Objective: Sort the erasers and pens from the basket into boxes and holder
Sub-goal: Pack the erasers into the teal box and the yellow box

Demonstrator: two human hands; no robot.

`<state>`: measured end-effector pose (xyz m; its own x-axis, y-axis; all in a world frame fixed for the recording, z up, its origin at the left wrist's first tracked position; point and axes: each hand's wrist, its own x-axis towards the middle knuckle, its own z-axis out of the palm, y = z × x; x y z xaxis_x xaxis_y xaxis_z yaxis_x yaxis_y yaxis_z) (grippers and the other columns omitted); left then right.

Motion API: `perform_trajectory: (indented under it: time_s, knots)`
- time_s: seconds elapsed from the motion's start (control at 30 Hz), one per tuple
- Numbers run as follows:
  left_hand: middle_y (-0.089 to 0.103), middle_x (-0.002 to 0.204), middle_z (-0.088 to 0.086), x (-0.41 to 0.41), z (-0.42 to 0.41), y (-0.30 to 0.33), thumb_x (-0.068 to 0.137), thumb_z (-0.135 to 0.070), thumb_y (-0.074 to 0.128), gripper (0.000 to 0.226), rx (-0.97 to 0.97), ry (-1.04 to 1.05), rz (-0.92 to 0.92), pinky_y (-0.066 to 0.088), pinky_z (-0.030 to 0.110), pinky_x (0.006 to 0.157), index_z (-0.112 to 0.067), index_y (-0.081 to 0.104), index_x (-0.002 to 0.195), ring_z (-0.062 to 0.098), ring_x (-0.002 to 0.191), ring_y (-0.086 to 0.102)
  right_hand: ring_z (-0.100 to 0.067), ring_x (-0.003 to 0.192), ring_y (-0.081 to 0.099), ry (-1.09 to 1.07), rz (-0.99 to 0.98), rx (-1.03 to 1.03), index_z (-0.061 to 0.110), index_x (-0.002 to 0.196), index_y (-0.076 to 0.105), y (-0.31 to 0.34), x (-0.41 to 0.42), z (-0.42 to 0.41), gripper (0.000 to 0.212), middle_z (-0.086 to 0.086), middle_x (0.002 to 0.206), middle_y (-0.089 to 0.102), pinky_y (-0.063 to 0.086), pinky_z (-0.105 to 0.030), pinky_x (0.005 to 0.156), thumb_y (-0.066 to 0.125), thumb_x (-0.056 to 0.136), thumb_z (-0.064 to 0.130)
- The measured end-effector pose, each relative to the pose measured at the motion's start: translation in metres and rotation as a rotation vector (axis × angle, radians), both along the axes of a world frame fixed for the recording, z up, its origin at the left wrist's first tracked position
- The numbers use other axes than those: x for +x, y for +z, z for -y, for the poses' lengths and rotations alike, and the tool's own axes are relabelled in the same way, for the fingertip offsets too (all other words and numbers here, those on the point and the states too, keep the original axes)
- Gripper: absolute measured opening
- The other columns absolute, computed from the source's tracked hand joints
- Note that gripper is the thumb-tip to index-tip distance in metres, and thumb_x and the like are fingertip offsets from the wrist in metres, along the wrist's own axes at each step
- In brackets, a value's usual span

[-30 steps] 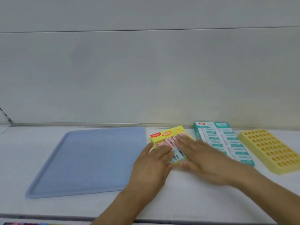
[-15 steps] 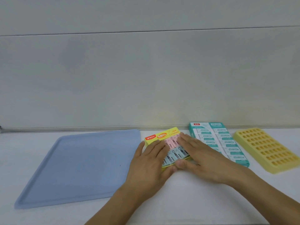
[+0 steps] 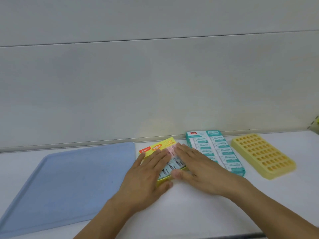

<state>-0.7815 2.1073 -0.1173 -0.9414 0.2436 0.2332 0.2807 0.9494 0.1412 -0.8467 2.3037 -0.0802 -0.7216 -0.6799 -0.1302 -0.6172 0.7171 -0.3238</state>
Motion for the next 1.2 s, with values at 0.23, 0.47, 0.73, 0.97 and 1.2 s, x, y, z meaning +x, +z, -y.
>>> perform_trajectory:
  time_s: [0.23,0.47,0.73,0.97,1.2]
  knots:
    - [0.004,0.161,-0.015,-0.018,0.006,0.043,0.048,-0.081,0.071,0.133,0.414,0.213,0.351,0.011,0.032,0.121,-0.036,0.002,0.153,0.006,0.147,0.003,-0.015,0.149,-0.009,-0.395,0.013,-0.009,0.022,0.153,-0.011,0.007,-0.002,-0.062,0.108,0.002,0.161,-0.019,0.007,-0.032,0.119,0.049,0.081,0.073]
    - [0.035,0.144,-0.002,-0.040,-0.007,0.050,0.059,-0.076,0.071,0.122,0.005,0.307,0.476,0.032,0.038,0.108,-0.027,0.009,0.151,0.021,0.132,0.030,-0.023,0.139,0.021,-0.513,-0.011,-0.015,0.017,0.151,-0.014,-0.006,0.000,-0.067,0.124,-0.004,0.156,0.010,0.033,-0.033,0.108,0.061,0.070,0.073]
    - [0.045,0.123,0.001,-0.024,-0.009,0.044,0.055,-0.089,0.054,0.110,-0.075,0.609,0.407,0.038,0.037,0.094,-0.022,0.027,0.139,0.024,0.118,0.040,-0.011,0.138,0.019,-0.339,-0.012,-0.143,0.023,0.153,-0.004,-0.013,0.000,-0.055,0.099,0.008,0.154,0.009,0.031,-0.024,0.108,0.062,0.084,0.053]
    - [0.049,0.135,0.007,-0.009,0.016,0.061,0.065,-0.093,0.032,0.107,0.212,0.651,0.520,0.040,0.037,0.098,-0.020,0.029,0.142,0.028,0.125,0.046,0.002,0.141,0.018,-0.264,0.019,-0.294,0.048,0.147,-0.003,-0.001,0.012,-0.056,0.099,0.030,0.152,0.011,0.024,-0.024,0.115,0.071,0.082,0.038]
    - [0.071,0.102,0.007,-0.014,0.060,0.055,0.093,-0.061,0.043,0.059,0.642,0.619,0.610,0.056,0.041,0.088,-0.009,0.059,0.114,0.022,0.087,0.070,0.009,0.117,0.050,-0.162,0.583,-0.653,0.048,0.130,0.048,0.016,0.076,0.028,0.044,0.031,0.125,0.057,0.041,-0.028,0.106,0.062,0.088,0.042]
